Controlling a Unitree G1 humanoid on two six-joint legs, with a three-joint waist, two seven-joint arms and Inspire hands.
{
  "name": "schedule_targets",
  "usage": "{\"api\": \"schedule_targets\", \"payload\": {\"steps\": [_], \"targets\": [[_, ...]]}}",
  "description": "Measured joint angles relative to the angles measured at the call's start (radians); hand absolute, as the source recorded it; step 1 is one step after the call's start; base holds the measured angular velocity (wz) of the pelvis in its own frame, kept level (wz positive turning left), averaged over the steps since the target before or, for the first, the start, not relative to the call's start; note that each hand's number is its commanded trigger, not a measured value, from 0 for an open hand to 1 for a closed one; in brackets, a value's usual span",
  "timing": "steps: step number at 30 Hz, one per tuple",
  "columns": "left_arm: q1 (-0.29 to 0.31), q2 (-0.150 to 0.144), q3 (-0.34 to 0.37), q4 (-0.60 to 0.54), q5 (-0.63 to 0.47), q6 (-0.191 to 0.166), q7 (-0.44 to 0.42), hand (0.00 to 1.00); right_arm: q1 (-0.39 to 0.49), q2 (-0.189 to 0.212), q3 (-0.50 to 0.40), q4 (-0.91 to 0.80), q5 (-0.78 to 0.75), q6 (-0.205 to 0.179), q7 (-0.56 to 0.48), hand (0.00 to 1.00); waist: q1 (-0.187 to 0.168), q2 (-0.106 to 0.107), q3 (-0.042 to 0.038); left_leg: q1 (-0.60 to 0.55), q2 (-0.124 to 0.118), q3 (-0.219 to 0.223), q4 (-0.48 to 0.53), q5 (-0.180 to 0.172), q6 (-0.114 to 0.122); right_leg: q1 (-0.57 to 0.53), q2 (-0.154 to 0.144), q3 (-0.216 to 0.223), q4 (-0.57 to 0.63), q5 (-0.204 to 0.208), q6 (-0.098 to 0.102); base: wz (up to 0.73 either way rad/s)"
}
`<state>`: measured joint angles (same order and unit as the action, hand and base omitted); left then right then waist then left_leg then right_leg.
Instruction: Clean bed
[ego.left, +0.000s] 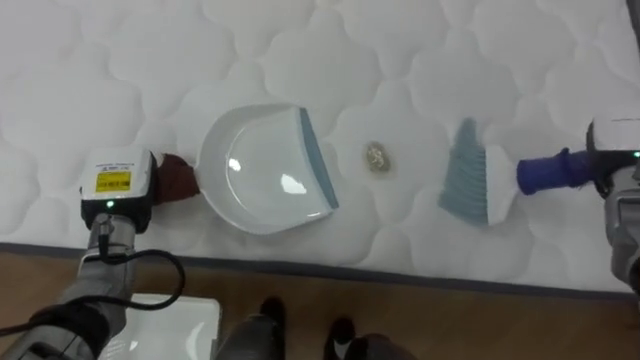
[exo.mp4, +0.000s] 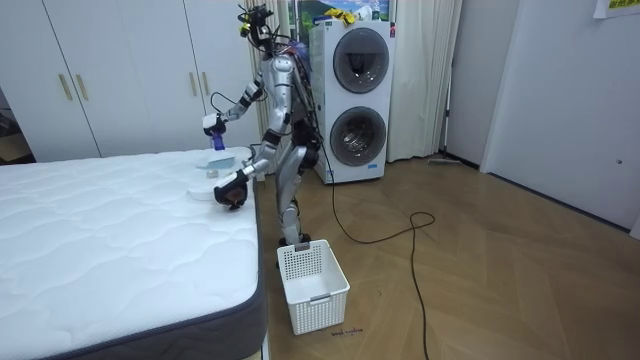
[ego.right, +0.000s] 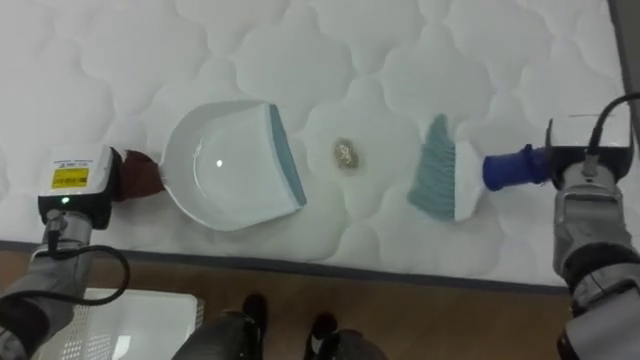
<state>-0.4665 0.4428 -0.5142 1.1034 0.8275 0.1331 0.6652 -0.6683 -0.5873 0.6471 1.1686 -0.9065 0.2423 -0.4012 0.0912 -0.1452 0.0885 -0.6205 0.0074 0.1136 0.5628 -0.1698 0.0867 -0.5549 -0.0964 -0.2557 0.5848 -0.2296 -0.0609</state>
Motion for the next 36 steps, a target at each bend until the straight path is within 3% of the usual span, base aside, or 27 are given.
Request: {"api": "schedule_targets", "payload": {"steps": [6, 19, 28, 33, 36], "targets": [[-0.006, 0.009, 0.0, -0.008, -0.011, 0.001, -0.006, 1.0, -0.03, -0.01, 0.041, -0.066, -0.121, 0.009, 0.055, 1.0, -0.001, -0.002, -0.0002, 0.003, 0.003, -0.006, -0.019, 0.001, -0.003, 0.013, 0.01, -0.007, -0.035, 0.01, 0.001, 0.0], [-0.016, 0.009, -0.021, -0.024, -0.01, 0.02, -0.016, 1.0, -0.028, -0.006, 0.041, -0.07, -0.11, 0.017, 0.052, 1.0, -0.006, -0.001, 0.0021, 0.022, 0.0, -0.01, -0.049, 0.001, -0.003, 0.04, 0.012, -0.022, -0.067, 0.019, 0.007, 0.0], [-0.016, 0.01, -0.021, -0.047, 0.001, 0.029, -0.014, 1.0, -0.026, 0.0, 0.039, -0.075, -0.098, 0.007, -0.005, 1.0, -0.009, 0.003, 0.0053, 0.021, 0.0, -0.011, -0.051, 0.001, -0.003, 0.04, 0.013, -0.022, -0.068, 0.02, 0.006, 0.0], [-0.017, 0.009, -0.033, -0.053, 0.012, 0.043, 0.008, 1.0, -0.024, 0.01, 0.038, -0.078, -0.01, -0.002, -0.075, 1.0, -0.023, 0.02, 0.0164, 0.021, -0.004, -0.024, -0.051, 0.002, -0.004, 0.047, 0.011, -0.035, -0.072, 0.02, 0.006, 0.08], [-0.017, 0.011, -0.039, -0.055, 0.019, 0.053, 0.03, 1.0, -0.023, 0.032, 0.029, -0.08, 0.015, -0.003, -0.114, 1.0, -0.034, 0.03, 0.0154, 0.021, -0.004, -0.024, -0.05, 0.003, -0.004, 0.047, 0.011, -0.036, -0.07, 0.02, 0.006, 0.0]]}}
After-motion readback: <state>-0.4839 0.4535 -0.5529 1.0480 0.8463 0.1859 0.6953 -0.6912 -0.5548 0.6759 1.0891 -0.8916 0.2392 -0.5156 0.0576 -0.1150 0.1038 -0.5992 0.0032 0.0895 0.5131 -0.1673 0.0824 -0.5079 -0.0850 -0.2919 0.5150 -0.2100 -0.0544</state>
